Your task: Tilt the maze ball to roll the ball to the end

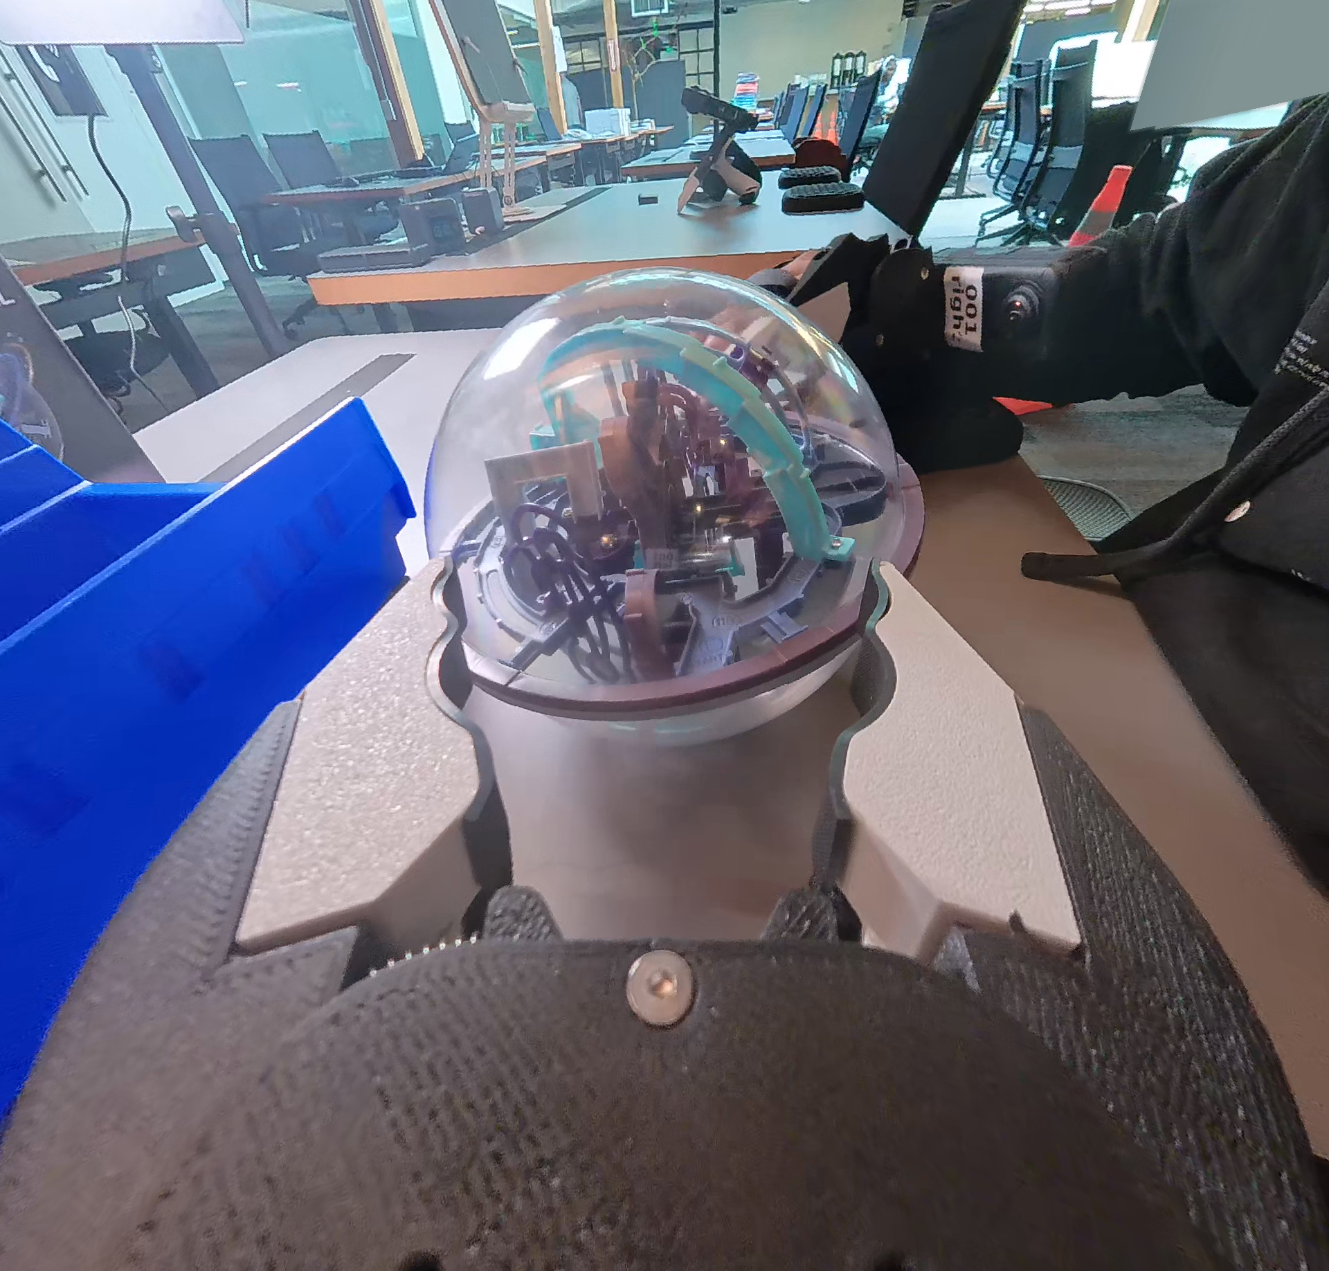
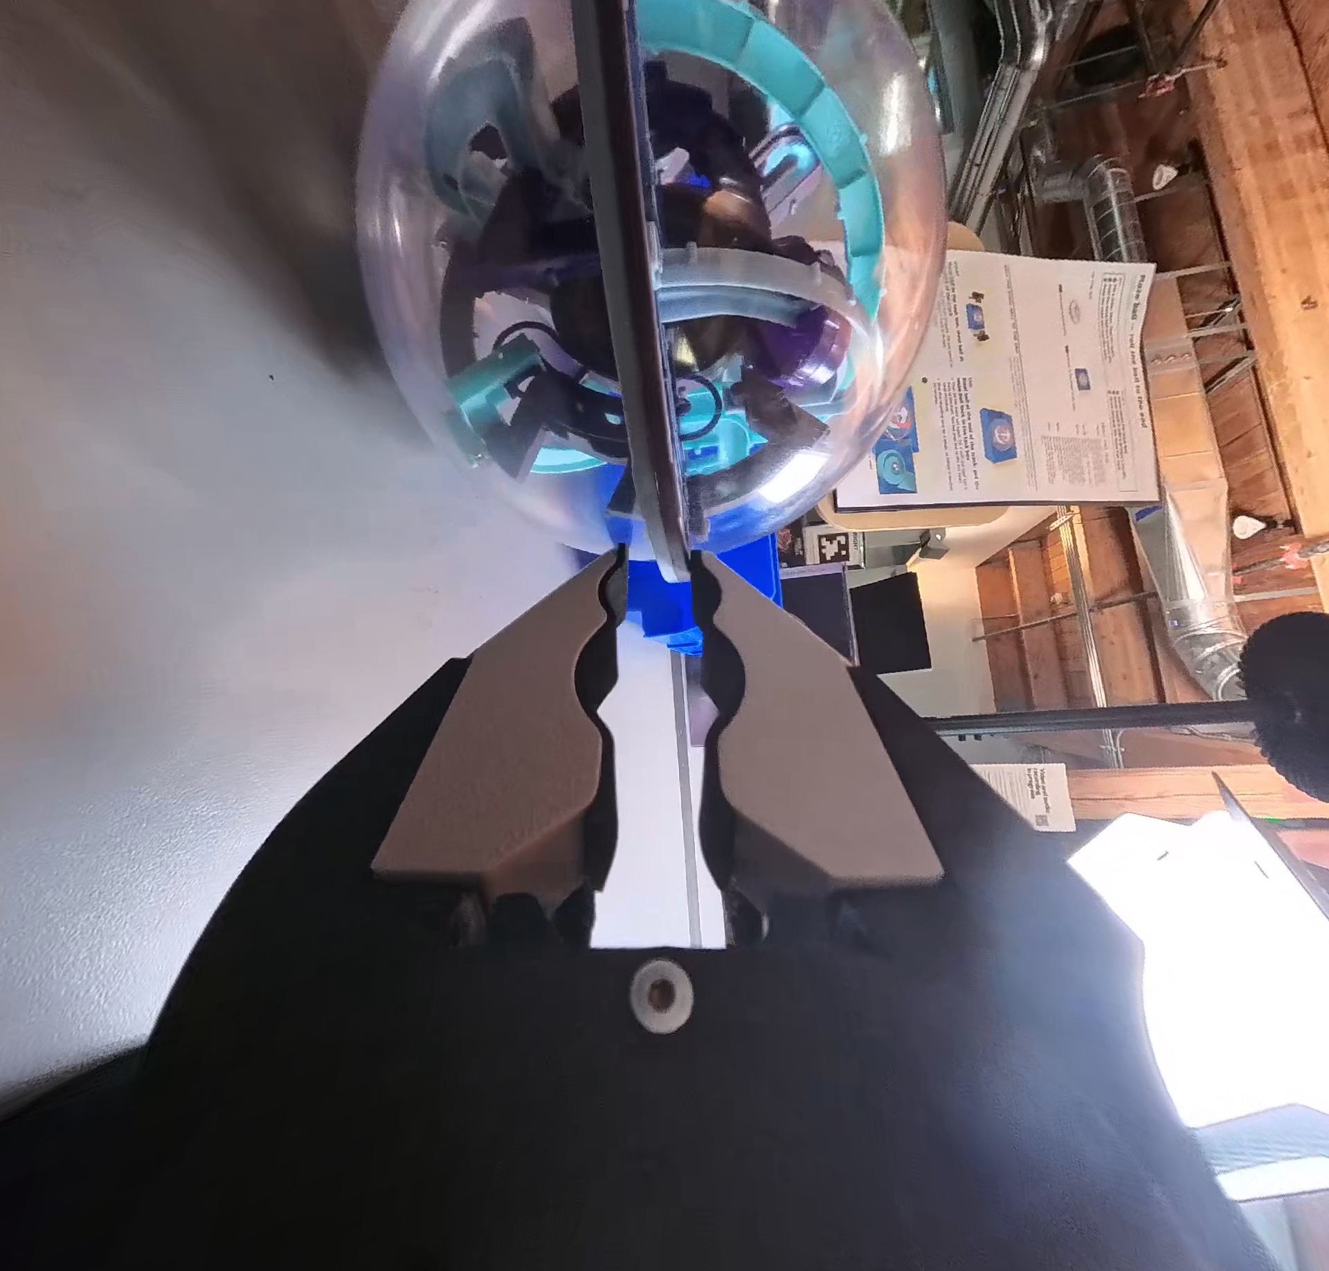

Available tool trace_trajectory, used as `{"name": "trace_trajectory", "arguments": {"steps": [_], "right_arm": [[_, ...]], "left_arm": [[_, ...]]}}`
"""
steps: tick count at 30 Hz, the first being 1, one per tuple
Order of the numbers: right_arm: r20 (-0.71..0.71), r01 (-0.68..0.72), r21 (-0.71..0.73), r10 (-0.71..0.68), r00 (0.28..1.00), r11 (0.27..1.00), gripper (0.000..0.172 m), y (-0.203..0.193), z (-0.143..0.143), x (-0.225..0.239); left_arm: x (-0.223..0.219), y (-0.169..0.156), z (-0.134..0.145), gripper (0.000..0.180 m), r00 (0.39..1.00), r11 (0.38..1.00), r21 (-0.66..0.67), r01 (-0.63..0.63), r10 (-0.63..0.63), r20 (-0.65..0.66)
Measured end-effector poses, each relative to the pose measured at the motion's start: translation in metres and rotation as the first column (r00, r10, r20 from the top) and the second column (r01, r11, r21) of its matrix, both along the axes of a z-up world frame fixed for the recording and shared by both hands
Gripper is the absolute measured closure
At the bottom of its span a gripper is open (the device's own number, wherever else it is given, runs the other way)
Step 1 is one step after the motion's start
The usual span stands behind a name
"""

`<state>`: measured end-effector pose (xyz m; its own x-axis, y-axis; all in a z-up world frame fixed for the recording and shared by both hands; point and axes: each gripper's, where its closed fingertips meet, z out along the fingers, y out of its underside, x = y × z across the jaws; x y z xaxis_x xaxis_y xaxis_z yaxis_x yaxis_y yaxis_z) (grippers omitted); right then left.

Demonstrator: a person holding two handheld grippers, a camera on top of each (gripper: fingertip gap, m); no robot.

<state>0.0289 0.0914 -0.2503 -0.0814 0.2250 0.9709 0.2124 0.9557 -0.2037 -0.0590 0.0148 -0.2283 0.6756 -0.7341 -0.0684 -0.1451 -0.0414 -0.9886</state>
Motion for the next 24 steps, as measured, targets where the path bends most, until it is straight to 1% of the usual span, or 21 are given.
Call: {"name": "trace_trajectory", "arguments": {"steps": [3, 9, 15, 18, 24], "right_arm": [[-0.021, 0.011, -0.004, -0.011, 1.000, 1.000, 0.164, 0.003, 0.003, 0.000], [-0.025, 0.023, -0.014, -0.024, 0.999, 1.000, 0.164, 0.005, 0.001, -0.002], [-0.010, 0.031, -0.024, -0.032, 0.999, 0.999, 0.162, 0.006, -0.005, 0.001], [-0.012, 0.046, -0.012, -0.046, 0.999, 0.999, 0.160, 0.010, -0.006, 0.002], [-0.042, 0.041, 0.047, -0.039, 0.998, 0.998, 0.160, 0.010, -0.005, 0.001]], "left_arm": [[0.000, 0.001, 0.000, 0.073, 1.000, 1.000, -0.002, -0.004, 0.004, 0.010], [-0.001, 0.002, 0.002, 0.073, 1.000, 1.000, 0.012, -0.012, 0.012, 0.019], [0.008, -0.003, 0.004, 0.074, 0.998, 0.997, 0.069, -0.030, 0.033, -0.044], [0.012, -0.009, 0.004, 0.081, 0.995, 0.993, 0.116, -0.032, 0.043, -0.086], [0.015, -0.019, 0.006, 0.092, 0.995, 0.987, 0.154, -0.035, 0.049, -0.092]]}}
